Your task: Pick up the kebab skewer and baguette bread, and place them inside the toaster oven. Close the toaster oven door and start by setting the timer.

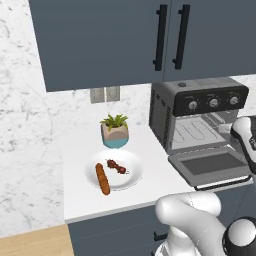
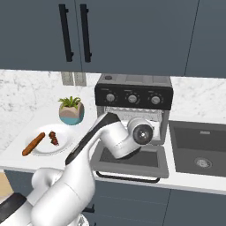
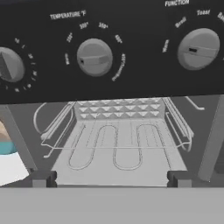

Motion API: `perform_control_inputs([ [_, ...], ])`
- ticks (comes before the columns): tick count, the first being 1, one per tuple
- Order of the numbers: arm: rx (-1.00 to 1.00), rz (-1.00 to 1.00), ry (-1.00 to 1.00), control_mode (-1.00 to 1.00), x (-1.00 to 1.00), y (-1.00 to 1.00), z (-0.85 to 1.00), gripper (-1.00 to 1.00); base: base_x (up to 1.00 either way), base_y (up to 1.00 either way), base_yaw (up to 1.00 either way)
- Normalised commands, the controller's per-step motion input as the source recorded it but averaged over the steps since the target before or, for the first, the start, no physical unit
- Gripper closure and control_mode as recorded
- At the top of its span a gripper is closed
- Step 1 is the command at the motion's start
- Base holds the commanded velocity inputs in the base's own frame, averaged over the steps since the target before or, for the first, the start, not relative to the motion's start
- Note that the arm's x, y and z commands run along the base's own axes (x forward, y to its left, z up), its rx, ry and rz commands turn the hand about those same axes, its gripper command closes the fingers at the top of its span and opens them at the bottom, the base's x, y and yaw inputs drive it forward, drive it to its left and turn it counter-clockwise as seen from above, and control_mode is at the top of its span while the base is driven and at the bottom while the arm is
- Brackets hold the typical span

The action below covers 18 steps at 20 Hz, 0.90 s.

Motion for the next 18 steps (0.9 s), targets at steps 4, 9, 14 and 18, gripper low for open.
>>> perform_control_inputs([
  [4, -0.08, 0.06, -0.09, -1.0, 0.21, -0.03, -0.3, -1.0, 0.0, 0.0, 0.0],
  [9, -0.12, 0.0, -0.14, -1.0, 0.06, 0.04, -0.59, -1.0, 0.0, 0.0, 0.0],
  [14, 0.0, 0.0, -0.07, -1.0, 0.23, 0.01, 0.0, -1.0, 0.0, 0.0, 0.0],
  [18, 0.0, -0.02, -0.02, -1.0, 0.54, 0.0, 0.0, -1.0, 0.0, 0.0, 0.0],
])
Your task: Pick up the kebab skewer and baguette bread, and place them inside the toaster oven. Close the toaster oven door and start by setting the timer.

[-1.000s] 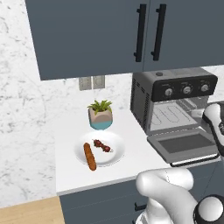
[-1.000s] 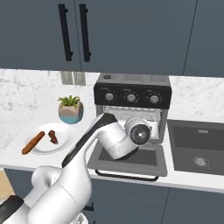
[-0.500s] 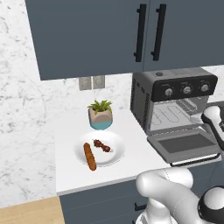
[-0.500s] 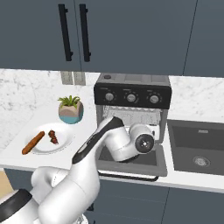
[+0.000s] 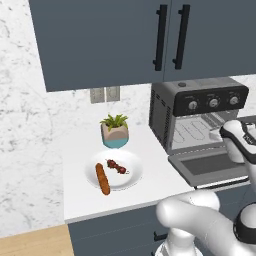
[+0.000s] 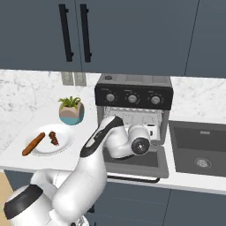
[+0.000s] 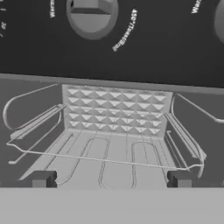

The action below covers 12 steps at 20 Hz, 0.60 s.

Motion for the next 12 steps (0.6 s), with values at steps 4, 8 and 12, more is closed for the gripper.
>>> perform_control_inputs([
  [4, 0.0, -0.01, 0.0, -1.0, 0.45, 0.0, -0.06, -1.0, 0.0, 0.0, 0.0],
  [8, 0.0, 0.0, 0.0, -1.0, 0.25, -0.01, -0.18, -1.0, 0.0, 0.0, 0.0],
  [12, 0.0, 0.0, 0.0, -1.0, 0.03, 0.0, -0.37, -1.0, 0.0, 0.0, 0.0],
])
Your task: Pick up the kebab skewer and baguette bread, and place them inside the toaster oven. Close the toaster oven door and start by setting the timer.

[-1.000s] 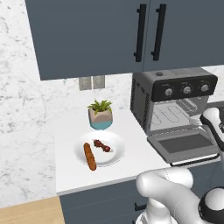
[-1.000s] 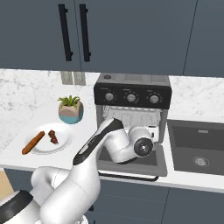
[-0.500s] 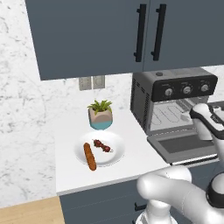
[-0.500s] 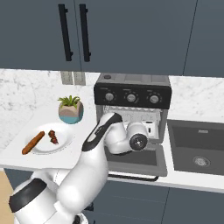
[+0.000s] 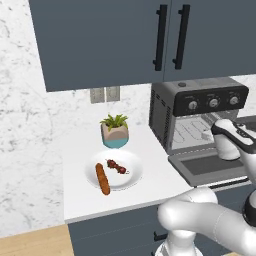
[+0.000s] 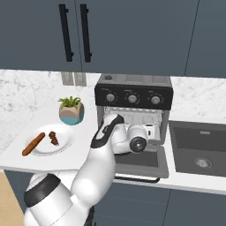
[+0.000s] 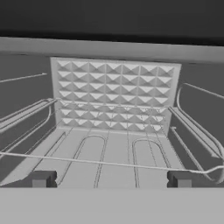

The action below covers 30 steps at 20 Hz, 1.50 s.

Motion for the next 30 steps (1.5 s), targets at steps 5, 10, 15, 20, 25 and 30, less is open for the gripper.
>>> perform_control_inputs([
  [5, 0.04, 0.0, 0.0, -1.0, 0.23, -0.14, 0.04, -1.0, 0.0, 0.0, 0.0],
  [10, 0.01, 0.0, 0.0, -1.0, 0.41, -0.03, 0.03, -1.0, 0.0, 0.0, 0.0],
  [15, 0.0, -0.03, 0.0, -1.0, 0.31, 0.0, 0.0, -1.0, 0.0, 0.0, 0.0],
  [20, 0.0, -0.05, 0.05, -1.0, 0.0, 0.0, -0.09, -1.0, 0.0, 0.0, 0.0],
  [25, 0.02, -0.04, 0.08, -1.0, 0.02, 0.0, -0.03, -1.0, 0.0, 0.0, 0.0],
  [30, 0.0, 0.0, 0.01, -1.0, 0.19, 0.0, 0.0, -1.0, 0.0, 0.0, 0.0],
])
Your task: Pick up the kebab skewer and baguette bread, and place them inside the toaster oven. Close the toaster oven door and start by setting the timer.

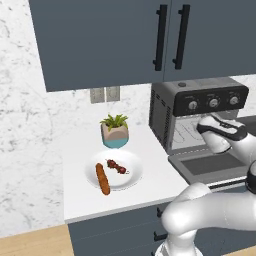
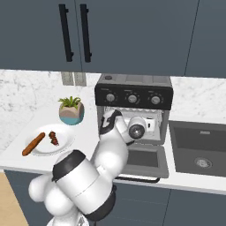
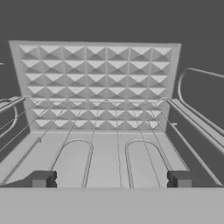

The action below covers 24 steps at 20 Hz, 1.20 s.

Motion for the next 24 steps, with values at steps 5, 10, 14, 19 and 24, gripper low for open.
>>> perform_control_inputs([
  [5, 0.0, 0.0, 0.02, -1.0, 0.21, 0.0, 0.0, -1.0, 0.0, 0.0, 0.0],
  [10, 0.0, 0.0, 0.1, -1.0, 0.16, 0.0, 0.0, -1.0, 0.0, 0.0, 0.0],
  [14, 0.0, 0.0, 0.11, -1.0, 0.03, 0.0, -0.16, -1.0, 0.0, 0.0, 0.0],
  [19, 0.01, 0.0, 0.11, -1.0, -0.04, 0.0, -0.45, -1.0, 0.0, 0.0, 0.0],
  [24, 0.03, 0.0, 0.06, -1.0, -0.65, -0.16, -0.97, -1.0, 0.0, 0.0, 0.0],
])
